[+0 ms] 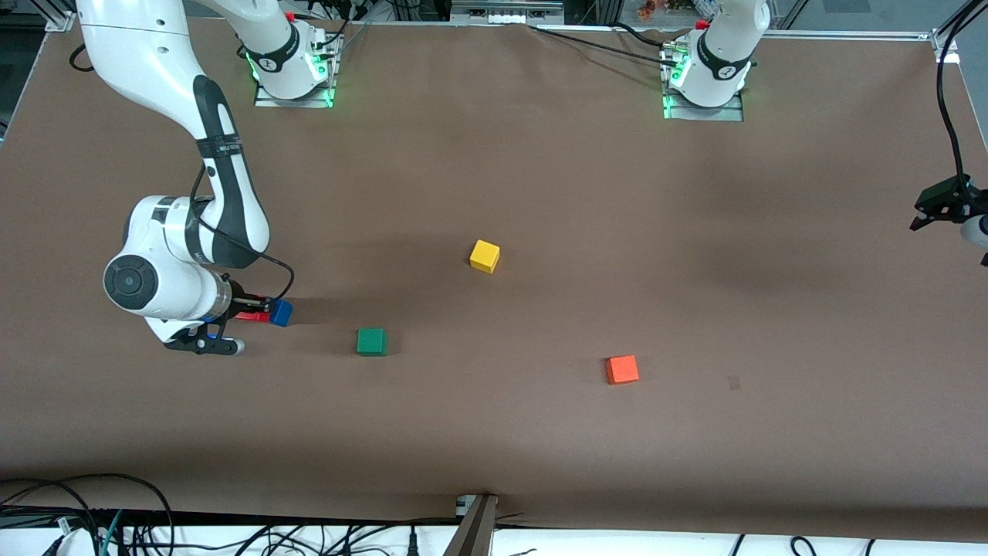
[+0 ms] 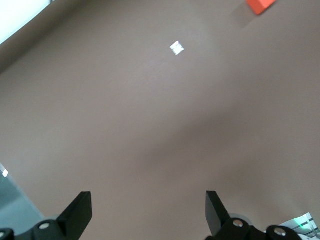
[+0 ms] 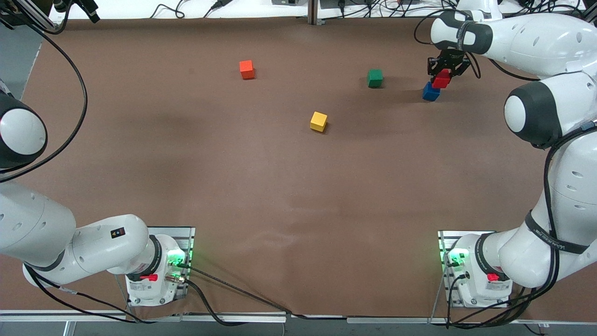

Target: Pass red block to right arm, stack on blue

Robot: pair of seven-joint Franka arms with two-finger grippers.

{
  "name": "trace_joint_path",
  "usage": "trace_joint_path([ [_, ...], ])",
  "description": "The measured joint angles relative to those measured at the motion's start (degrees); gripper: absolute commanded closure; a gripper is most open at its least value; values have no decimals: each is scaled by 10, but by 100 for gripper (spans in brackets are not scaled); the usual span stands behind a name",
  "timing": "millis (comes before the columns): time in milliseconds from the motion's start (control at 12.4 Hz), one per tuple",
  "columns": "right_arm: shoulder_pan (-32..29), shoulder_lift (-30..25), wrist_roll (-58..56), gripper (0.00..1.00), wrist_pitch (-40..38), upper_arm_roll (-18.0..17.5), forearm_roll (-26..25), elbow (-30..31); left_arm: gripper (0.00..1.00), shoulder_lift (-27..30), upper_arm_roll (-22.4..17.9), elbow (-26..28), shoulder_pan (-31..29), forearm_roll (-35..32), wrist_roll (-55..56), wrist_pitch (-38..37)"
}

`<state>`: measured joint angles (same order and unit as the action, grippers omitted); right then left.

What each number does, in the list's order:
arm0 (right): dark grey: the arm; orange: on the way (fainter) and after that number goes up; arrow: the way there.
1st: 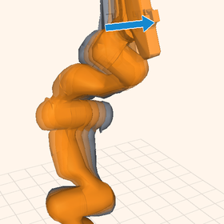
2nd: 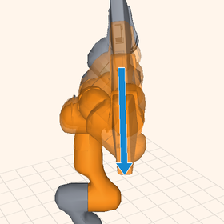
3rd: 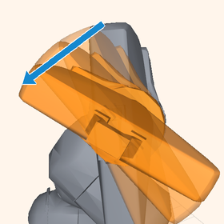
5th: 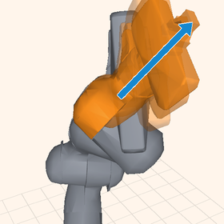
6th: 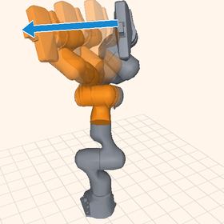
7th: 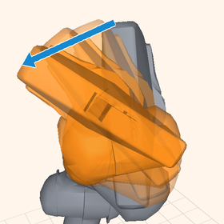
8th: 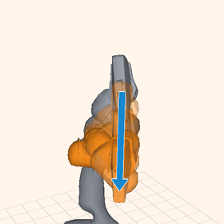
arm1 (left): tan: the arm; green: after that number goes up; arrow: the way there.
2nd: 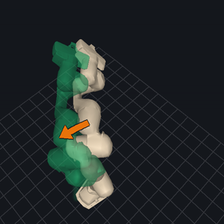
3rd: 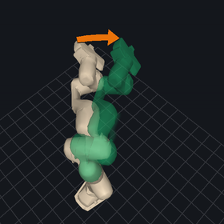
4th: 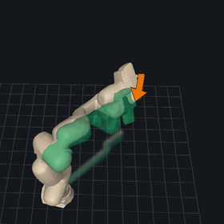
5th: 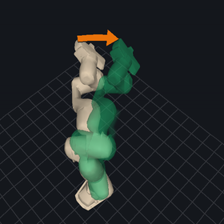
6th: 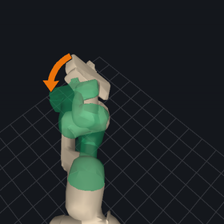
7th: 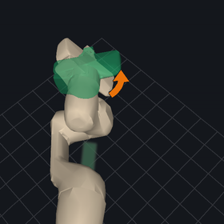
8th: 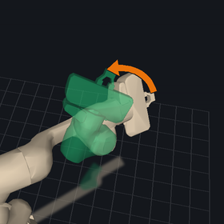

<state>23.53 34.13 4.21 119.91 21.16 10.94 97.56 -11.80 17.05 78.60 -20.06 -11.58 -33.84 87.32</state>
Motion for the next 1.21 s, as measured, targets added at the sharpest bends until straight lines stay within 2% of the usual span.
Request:
trace_joint_path([
  [161,0,1,3,100,0,-1,0,0,0,7,1,3,15,-25,34,-7],
  [241,0,1,3,93,0,-1,0,0,0,8,1,3,17,-28,41,-7],
  [322,0,1,3,74,0,-1,0,2,0,8,1,3,17,-28,43,-7],
  [483,1,2,3,0,1,-1,0,5,0,9,1,2,17,-28,46,-7],
  [966,1,-7,-2,0,0,-1,0,-13,0,12,6,0,29,-28,101,-7],
  [1207,1,-45,-4,0,-49,6,-3,-54,0,14,19,0,31,-28,102,-7],
])
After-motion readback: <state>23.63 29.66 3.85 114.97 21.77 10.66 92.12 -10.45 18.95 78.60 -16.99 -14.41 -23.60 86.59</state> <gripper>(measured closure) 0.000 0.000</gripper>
